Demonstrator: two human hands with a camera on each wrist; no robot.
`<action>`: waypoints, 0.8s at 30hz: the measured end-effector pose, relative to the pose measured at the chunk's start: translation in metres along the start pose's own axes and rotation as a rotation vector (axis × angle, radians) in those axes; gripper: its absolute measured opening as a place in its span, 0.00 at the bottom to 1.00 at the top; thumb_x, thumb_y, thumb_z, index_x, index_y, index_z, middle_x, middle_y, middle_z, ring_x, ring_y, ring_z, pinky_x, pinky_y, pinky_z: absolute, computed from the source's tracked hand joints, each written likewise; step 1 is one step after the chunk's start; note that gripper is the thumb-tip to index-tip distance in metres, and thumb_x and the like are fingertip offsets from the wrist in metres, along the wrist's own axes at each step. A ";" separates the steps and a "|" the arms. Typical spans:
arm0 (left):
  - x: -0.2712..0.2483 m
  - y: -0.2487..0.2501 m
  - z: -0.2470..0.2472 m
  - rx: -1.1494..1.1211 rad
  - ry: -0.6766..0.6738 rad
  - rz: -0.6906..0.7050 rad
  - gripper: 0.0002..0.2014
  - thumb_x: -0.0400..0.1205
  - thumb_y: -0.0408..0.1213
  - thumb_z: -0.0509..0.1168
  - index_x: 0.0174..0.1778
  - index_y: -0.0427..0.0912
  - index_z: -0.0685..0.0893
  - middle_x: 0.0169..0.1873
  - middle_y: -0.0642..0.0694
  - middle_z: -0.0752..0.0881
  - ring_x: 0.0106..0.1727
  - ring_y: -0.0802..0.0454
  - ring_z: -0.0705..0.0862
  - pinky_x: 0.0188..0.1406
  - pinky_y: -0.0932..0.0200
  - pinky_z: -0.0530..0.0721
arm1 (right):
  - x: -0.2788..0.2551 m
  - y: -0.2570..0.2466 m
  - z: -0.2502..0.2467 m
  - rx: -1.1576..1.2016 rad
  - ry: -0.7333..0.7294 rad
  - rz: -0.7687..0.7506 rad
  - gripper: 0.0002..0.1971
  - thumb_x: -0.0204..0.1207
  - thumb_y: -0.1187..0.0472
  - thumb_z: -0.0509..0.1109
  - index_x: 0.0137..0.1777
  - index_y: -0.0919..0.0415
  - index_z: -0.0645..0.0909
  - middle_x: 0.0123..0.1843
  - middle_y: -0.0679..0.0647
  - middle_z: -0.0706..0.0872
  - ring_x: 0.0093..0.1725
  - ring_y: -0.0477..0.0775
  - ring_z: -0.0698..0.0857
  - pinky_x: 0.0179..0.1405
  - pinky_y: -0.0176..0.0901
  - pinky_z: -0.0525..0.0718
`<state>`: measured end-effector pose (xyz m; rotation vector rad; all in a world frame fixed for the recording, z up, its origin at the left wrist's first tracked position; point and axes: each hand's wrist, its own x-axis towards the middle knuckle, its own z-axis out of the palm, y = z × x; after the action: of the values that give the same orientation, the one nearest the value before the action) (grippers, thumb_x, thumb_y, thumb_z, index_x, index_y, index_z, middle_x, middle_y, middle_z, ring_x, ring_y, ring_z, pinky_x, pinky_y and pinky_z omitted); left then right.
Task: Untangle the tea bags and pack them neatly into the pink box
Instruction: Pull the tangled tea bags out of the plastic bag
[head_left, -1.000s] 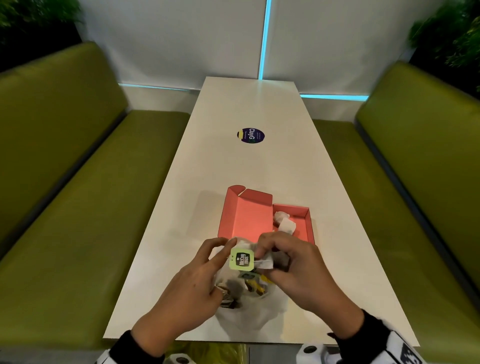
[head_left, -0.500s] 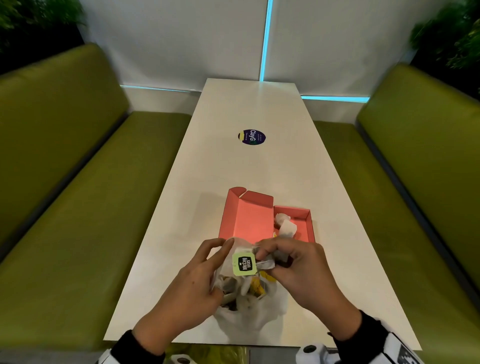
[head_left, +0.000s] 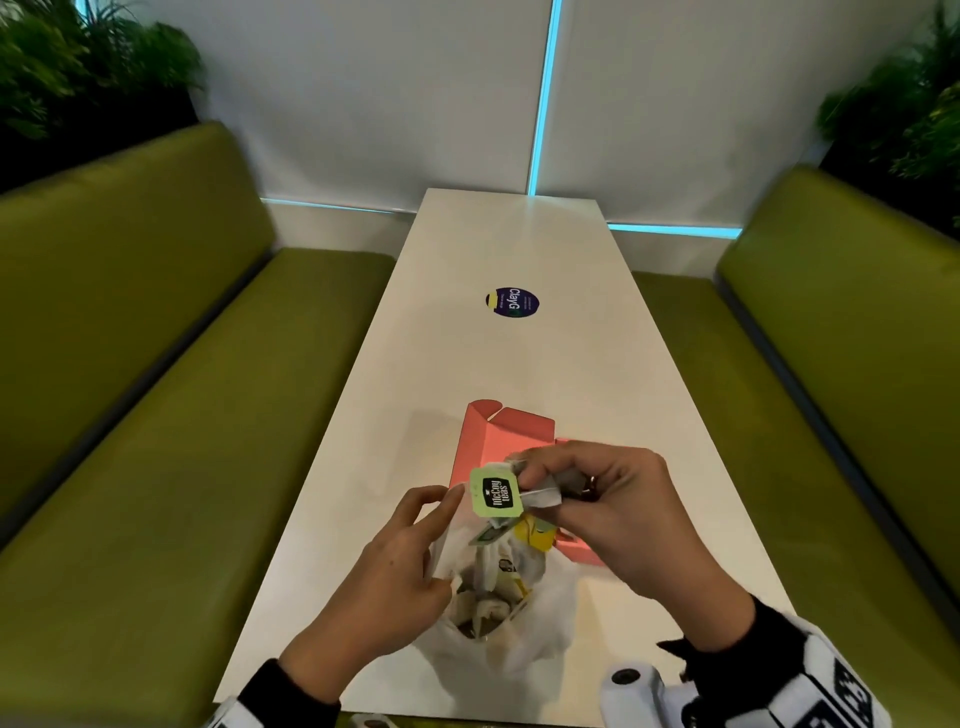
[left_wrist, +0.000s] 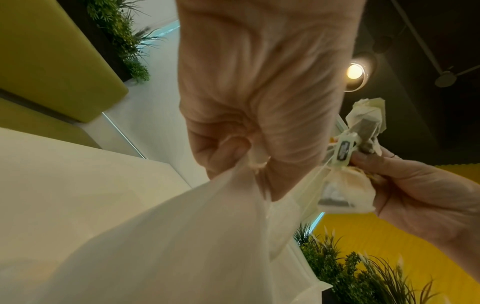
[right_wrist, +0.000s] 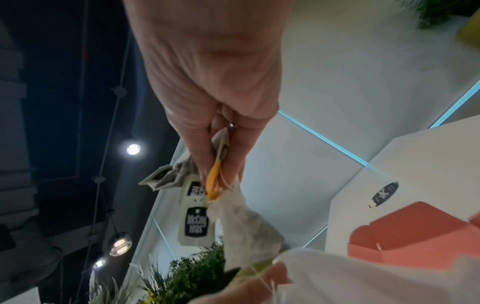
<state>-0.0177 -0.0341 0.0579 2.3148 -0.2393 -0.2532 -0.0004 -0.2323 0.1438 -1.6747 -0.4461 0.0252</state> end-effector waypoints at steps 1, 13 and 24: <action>0.000 0.000 -0.001 0.006 0.011 -0.008 0.38 0.72 0.29 0.64 0.79 0.57 0.64 0.68 0.66 0.61 0.35 0.58 0.80 0.36 0.73 0.76 | 0.003 -0.003 0.000 0.016 0.011 -0.009 0.21 0.62 0.83 0.73 0.30 0.52 0.86 0.36 0.44 0.91 0.41 0.41 0.89 0.37 0.31 0.84; -0.001 -0.001 -0.007 0.013 0.030 -0.096 0.39 0.75 0.30 0.68 0.80 0.56 0.60 0.68 0.64 0.60 0.42 0.55 0.81 0.38 0.75 0.78 | 0.043 -0.058 -0.001 0.322 0.097 -0.095 0.18 0.54 0.83 0.72 0.26 0.56 0.87 0.32 0.47 0.90 0.34 0.43 0.88 0.29 0.32 0.84; -0.012 -0.009 -0.029 -0.012 0.139 -0.117 0.42 0.71 0.25 0.66 0.79 0.59 0.61 0.65 0.65 0.64 0.43 0.59 0.79 0.36 0.71 0.77 | 0.060 -0.089 -0.022 0.387 0.172 -0.186 0.12 0.50 0.75 0.76 0.30 0.58 0.84 0.31 0.51 0.89 0.31 0.49 0.87 0.27 0.37 0.84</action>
<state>-0.0213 -0.0044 0.0724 2.3262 -0.0322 -0.1501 0.0369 -0.2269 0.2467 -1.2394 -0.4340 -0.1599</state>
